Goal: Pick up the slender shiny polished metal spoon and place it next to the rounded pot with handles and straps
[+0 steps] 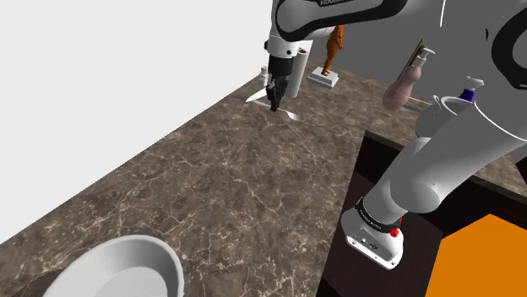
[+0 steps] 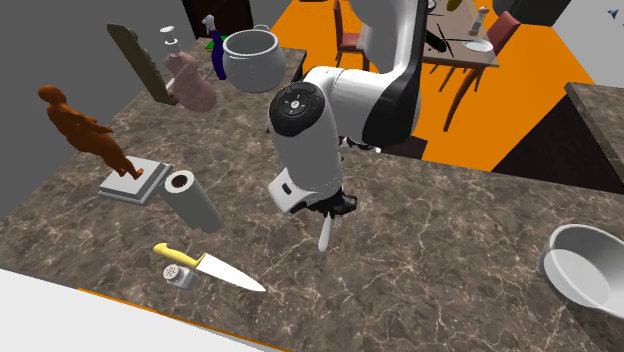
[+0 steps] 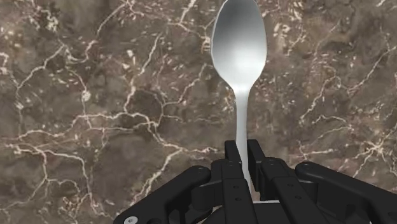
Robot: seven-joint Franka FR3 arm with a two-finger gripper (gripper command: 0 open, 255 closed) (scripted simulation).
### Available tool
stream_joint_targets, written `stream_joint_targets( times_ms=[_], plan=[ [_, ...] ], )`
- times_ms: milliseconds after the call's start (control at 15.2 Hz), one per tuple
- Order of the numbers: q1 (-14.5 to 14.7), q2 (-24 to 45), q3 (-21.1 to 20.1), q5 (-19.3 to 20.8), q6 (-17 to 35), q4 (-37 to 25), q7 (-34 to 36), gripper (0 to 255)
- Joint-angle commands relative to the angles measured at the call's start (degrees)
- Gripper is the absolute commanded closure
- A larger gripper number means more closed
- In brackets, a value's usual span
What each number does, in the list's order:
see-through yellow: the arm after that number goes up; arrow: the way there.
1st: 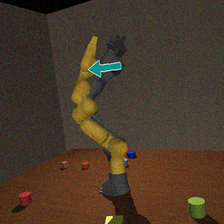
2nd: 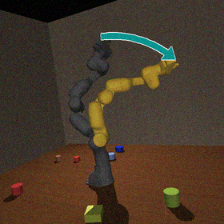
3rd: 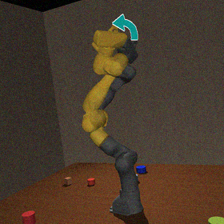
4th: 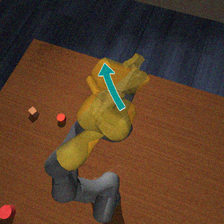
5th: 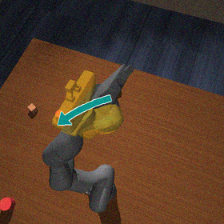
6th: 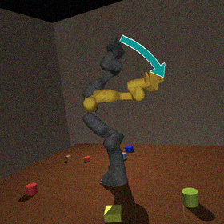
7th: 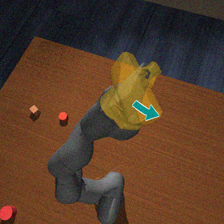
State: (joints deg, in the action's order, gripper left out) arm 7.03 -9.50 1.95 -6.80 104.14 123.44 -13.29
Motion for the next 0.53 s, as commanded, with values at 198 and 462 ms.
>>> stream_joint_targets(
  times_ms=[198,462],
  plan=[
    [0.0,-0.8,0.0,0.1,-3.8,-3.0,0.4,255],
    [0.0,-1.2,0.1,0.2,-6.8,-5.6,0.8,255]
  ],
)
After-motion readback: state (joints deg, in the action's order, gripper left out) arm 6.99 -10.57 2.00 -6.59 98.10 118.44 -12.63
